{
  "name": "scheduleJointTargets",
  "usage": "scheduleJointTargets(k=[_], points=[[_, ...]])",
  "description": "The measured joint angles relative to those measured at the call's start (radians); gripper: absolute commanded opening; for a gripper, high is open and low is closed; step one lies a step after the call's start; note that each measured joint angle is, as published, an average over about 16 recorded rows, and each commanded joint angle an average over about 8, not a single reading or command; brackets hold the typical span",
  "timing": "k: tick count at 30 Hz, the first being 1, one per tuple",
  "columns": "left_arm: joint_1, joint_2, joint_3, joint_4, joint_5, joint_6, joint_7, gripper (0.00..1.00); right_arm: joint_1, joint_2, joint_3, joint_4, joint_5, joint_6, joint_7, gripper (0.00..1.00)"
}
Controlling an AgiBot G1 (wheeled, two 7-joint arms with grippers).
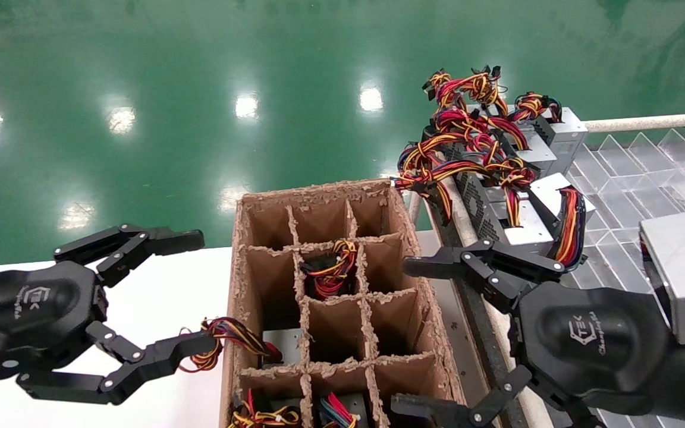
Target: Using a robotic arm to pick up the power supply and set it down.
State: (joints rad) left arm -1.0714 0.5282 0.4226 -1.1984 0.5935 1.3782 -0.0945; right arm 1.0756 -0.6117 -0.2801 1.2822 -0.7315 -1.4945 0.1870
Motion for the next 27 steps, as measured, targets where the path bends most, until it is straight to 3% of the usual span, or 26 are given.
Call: scheduleJointTargets(k=[13, 21, 27], points=[[0.000, 0.000, 0.000, 0.000, 0.000, 0.000, 0.000, 1.00, 0.000, 0.000, 0.000, 0.000, 0.000, 0.000, 0.000, 1.00], [0.000, 0.000, 0.000, 0.000, 0.000, 0.000, 0.000, 0.00, 0.010, -0.015, -0.017, 0.010, -0.035, 0.014, 0.002, 1.00], [0.000, 0.000, 0.000, 0.000, 0.000, 0.000, 0.000, 0.00, 0.046, -0.068, -0.072, 0.025, -0.130, 0.042, 0.024, 1.00]])
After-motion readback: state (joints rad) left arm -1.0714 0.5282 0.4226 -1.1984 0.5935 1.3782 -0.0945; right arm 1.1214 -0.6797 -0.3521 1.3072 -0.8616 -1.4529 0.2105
